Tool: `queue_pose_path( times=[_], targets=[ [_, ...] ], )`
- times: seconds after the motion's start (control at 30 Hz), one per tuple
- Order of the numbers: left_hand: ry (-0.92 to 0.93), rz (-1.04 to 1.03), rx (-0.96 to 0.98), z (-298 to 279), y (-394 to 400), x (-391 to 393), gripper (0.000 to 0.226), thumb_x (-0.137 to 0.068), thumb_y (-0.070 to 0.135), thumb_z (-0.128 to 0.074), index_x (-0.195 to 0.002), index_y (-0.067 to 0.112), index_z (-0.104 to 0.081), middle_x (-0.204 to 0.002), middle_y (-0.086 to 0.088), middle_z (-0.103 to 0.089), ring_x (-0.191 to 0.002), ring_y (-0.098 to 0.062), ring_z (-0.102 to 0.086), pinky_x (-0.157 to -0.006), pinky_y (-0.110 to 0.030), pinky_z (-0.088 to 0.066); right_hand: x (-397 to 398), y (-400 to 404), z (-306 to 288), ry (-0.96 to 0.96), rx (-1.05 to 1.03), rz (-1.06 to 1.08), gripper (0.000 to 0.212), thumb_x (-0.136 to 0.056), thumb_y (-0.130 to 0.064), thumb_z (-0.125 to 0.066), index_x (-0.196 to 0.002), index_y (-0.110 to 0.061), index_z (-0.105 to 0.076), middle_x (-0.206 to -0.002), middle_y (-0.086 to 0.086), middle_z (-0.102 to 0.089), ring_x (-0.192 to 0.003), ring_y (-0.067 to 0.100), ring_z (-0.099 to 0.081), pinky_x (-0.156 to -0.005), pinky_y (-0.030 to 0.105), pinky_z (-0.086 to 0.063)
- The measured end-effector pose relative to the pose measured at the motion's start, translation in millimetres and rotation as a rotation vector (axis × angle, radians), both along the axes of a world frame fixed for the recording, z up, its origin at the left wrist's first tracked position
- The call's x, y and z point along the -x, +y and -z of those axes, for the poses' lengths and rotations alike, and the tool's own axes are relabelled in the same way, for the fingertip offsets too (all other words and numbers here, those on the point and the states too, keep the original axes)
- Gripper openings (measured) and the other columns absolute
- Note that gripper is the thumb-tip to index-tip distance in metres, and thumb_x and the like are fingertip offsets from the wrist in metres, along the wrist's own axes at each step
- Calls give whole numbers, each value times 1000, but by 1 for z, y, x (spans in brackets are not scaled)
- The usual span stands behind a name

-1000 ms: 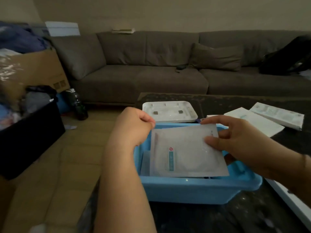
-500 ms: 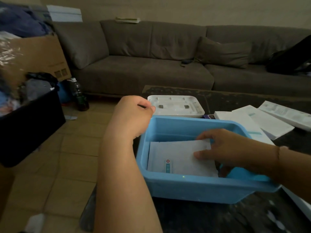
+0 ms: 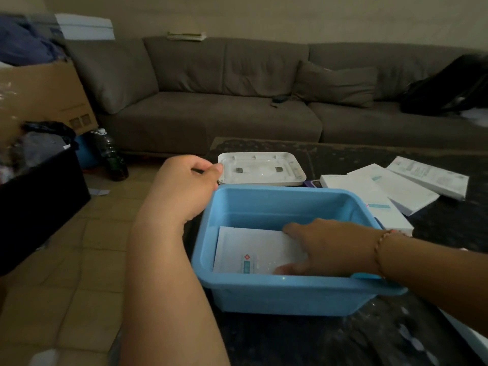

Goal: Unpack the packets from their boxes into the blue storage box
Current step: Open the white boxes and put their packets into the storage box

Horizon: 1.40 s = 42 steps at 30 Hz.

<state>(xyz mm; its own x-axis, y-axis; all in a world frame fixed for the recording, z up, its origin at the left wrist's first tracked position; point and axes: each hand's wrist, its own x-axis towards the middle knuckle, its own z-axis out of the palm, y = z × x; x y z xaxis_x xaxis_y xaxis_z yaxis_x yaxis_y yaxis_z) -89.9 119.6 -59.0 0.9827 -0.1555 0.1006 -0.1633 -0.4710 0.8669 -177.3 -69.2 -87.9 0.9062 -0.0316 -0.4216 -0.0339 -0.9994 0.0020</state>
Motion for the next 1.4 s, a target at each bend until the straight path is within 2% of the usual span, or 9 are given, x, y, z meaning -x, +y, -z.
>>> queue_pose_path(
  times=[0.4,0.6,0.7,0.77,0.8,0.87,0.97,1.1,1.4],
  targets=[
    [-112,-44,-80,-11,-10,9,13,-98,39,-56,-105,30,-63,-89,10,-68,-84,-8,-63,-60,-21,-39,3,-2,-2,21,-3,0,84,-79,-77,-50,-140,-21,-36,-132,4,-57,-115,23,-57,-96,38,-44],
    [-455,157,-22,-38,-55,46,9,-93,34,-63,-92,27,-68,-78,10,-68,-71,-1,-64,-58,-16,-46,40,-16,-41,-315,-184,98,64,-80,-72,-51,-134,-40,-45,-102,-14,-60,-85,3,-55,-81,26,-50],
    [-890,411,53,-51,-96,94,9,-94,26,-64,-88,20,-67,-73,12,-62,-65,-4,-59,-59,-19,-48,71,-30,-60,-506,-416,175,26,-80,-41,-68,-99,-50,-53,-81,-15,-62,-62,5,-54,-67,27,-50],
    [-1055,639,184,-42,-129,129,8,-92,16,-63,-89,12,-69,-75,3,-64,-65,-9,-57,-62,-29,-48,86,-26,-47,-827,-90,402,71,-79,5,-59,-114,-55,-45,-106,-13,-66,-65,23,-53,-72,36,-53],
    [-1100,739,239,-32,-145,144,9,-90,13,-63,-89,8,-70,-75,-2,-66,-67,-13,-57,-63,-32,-48,107,-32,-54,-736,-155,595,54,-81,13,-57,-109,-33,-53,-105,-4,-66,-71,23,-57,-74,33,-53],
    [-1136,891,268,-3,-173,168,9,-88,12,-66,-90,5,-72,-78,-8,-67,-70,-18,-57,-66,-36,-48,129,-68,-49,-716,-62,902,28,-89,-3,-66,-110,-20,-58,-89,-5,-67,-82,12,-67,-76,25,-54],
    [-1116,1033,144,53,-197,186,6,-91,19,-67,-91,15,-71,-88,-2,-67,-73,-18,-56,-62,-34,-46,176,-127,-27,-798,-438,454,33,-82,-28,-73,-109,-41,-59,-70,-12,-67,-65,4,-65,-65,18,-52],
    [-1120,1144,-185,112,-209,203,16,-101,21,-49,-98,36,-43,-105,23,-47,-78,-4,-58,-61,-18,-50,219,-178,10,-1093,-400,571,19,-83,-24,-71,-96,-35,-66,-65,-15,-65,-53,8,-60,-53,15,-50],
    [-1131,1010,-191,151,-234,217,25,-79,41,-70,-99,26,-64,-103,5,-70,-88,-18,-64,-74,-29,-54,241,-216,40,-1182,-575,767,8,-87,-19,-68,-90,-26,-70,-57,-2,-66,-48,6,-61,-48,13,-48]
  ],
)
